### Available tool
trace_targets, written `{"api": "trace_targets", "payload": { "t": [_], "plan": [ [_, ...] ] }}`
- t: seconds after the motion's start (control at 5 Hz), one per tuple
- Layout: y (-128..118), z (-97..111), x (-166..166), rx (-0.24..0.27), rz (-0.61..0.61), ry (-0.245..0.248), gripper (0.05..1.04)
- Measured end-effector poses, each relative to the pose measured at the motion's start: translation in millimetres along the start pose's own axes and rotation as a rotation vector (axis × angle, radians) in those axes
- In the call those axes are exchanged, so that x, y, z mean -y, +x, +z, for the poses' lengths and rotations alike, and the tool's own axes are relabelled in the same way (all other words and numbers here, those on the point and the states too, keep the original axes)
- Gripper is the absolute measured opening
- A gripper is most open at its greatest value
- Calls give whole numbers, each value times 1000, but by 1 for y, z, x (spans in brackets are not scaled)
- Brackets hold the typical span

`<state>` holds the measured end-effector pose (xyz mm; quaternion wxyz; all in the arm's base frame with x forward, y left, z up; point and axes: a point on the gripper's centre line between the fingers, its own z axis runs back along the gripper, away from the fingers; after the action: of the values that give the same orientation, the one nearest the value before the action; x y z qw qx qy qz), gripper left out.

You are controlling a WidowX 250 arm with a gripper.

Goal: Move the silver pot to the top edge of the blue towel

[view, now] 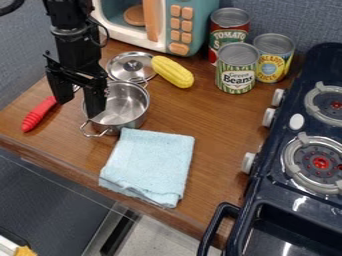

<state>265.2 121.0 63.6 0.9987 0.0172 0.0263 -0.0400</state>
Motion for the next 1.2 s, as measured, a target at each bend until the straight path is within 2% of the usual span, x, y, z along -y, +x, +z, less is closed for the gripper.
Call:
{"api": "trace_targets", "payload": {
  "t": [0.2,0.4,0.8,1.0,1.2],
  "plan": [
    [-1,-10,1,-27,2,-15,1000],
    [4,-25,-14,-38,17,-14,1000],
    [8,-26,-34,-39,43,-33,1000],
    [9,-27,-41,-48,59,-26,1000],
    [12,-25,-51,-61,61,9,1000]
  ]
}}
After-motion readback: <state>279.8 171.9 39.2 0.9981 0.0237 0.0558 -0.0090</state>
